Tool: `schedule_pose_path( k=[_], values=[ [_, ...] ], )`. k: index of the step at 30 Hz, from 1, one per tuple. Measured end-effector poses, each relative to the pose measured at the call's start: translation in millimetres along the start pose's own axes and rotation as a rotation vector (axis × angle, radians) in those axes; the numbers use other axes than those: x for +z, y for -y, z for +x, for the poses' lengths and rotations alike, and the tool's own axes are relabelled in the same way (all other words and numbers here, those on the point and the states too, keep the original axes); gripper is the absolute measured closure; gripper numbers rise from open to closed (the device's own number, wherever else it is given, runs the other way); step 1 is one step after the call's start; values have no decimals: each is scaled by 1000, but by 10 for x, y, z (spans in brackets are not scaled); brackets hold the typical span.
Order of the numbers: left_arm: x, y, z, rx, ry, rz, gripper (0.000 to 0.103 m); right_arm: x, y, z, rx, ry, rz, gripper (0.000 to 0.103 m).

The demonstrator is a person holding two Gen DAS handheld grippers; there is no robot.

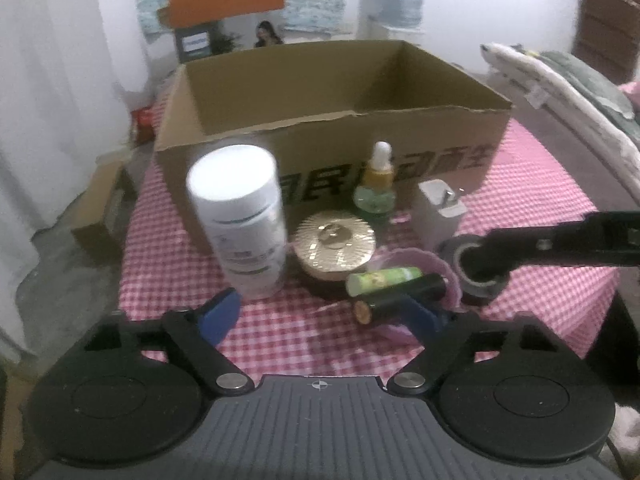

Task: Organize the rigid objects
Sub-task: 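Close the right gripper on the black tube in the pink dish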

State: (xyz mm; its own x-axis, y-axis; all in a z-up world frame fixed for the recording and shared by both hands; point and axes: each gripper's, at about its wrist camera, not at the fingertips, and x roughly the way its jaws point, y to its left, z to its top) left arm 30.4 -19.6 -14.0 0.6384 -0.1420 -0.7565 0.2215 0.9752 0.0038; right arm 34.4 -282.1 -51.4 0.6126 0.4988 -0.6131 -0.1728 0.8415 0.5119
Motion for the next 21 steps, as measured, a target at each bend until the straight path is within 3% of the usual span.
schedule_pose_path(
  k=[7, 11, 21],
  values=[
    [13, 34, 162, -66, -37, 26, 44, 15, 47, 347, 127, -161, 132, 40],
    [20, 25, 192, -140, -53, 23, 57, 26, 78, 483, 133, -209, 171, 43],
    [-66, 188, 136, -260, -83, 100, 69, 87, 180, 487, 157, -267, 254, 48]
  ],
)
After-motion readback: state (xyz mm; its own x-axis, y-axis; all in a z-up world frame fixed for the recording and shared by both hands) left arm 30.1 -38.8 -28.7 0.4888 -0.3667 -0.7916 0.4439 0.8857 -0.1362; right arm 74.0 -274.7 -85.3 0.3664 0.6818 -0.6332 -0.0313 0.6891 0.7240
